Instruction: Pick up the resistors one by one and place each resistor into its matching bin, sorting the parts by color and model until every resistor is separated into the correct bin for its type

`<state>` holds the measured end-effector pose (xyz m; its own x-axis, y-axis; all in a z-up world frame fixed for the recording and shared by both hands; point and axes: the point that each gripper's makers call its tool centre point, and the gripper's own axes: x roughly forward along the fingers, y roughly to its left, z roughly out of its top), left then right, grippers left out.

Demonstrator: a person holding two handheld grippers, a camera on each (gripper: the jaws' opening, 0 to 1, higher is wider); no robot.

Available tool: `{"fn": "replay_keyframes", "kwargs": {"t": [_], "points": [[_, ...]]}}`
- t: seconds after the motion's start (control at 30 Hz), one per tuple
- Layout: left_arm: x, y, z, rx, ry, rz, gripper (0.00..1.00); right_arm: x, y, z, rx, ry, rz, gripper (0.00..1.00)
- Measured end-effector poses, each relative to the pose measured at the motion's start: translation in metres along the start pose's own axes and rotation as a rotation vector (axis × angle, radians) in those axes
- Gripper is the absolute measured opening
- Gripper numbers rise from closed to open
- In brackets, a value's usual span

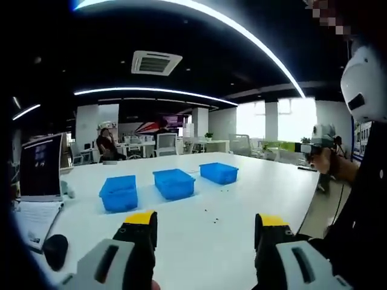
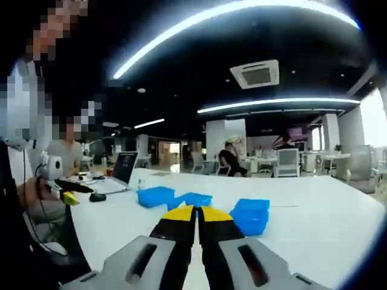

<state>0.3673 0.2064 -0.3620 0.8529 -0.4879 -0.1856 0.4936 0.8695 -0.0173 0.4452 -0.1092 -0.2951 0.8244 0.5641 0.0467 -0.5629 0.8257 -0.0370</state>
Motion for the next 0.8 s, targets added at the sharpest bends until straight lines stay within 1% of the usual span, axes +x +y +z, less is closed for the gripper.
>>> {"fn": "replay_keyframes", "kwargs": {"t": [0.07,0.13,0.23,0.27,0.33,0.37,0.47,0.53,0.57,0.6,0.63,0.7,0.73,0.77,0.8], "points": [[0.000,-0.001,0.001,0.004,-0.001,-0.002,0.66,0.006,-0.006,0.003,-0.005,-0.008,-0.007,0.05],[-0.001,-0.002,0.001,0.008,-0.001,-0.003,0.66,0.013,-0.012,0.006,0.008,-0.014,-0.008,0.05],[-0.003,-0.003,0.001,0.007,-0.005,-0.003,0.66,0.031,-0.020,0.012,0.014,-0.023,0.003,0.05],[-0.004,-0.004,0.000,0.005,-0.005,-0.003,0.66,0.038,-0.024,0.015,0.012,-0.026,0.006,0.05],[-0.005,-0.004,-0.001,0.007,-0.004,0.000,0.66,0.055,-0.031,0.016,-0.003,-0.010,0.008,0.05],[-0.006,-0.004,-0.001,0.006,-0.005,0.002,0.66,0.067,-0.038,0.019,-0.012,-0.013,0.007,0.05],[-0.008,-0.003,0.000,0.003,-0.009,0.008,0.66,0.094,-0.055,0.019,-0.010,-0.001,-0.001,0.05],[-0.009,-0.003,0.000,0.002,-0.011,0.013,0.66,0.109,-0.067,0.020,0.019,-0.006,-0.016,0.05],[-0.009,-0.002,0.000,0.002,-0.012,0.015,0.66,0.119,-0.071,0.020,0.060,-0.008,-0.015,0.05],[-0.009,-0.002,-0.001,0.000,-0.013,0.017,0.66,0.127,-0.078,0.020,0.059,-0.007,-0.026,0.05],[-0.010,-0.002,-0.001,-0.001,-0.012,0.018,0.66,0.136,-0.084,0.018,0.038,-0.004,-0.043,0.05],[-0.010,-0.001,-0.002,-0.001,-0.009,0.021,0.66,0.150,-0.090,0.015,0.037,0.007,-0.047,0.05],[-0.010,0.000,-0.003,-0.003,-0.007,0.021,0.66,0.161,-0.096,0.011,0.036,0.015,-0.056,0.05],[-0.010,0.000,-0.003,-0.003,-0.006,0.022,0.66,0.172,-0.104,0.004,0.023,0.039,-0.071,0.05],[-0.011,0.001,-0.004,-0.003,-0.005,0.024,0.66,0.178,-0.107,0.001,0.023,0.047,-0.073,0.05]]}}
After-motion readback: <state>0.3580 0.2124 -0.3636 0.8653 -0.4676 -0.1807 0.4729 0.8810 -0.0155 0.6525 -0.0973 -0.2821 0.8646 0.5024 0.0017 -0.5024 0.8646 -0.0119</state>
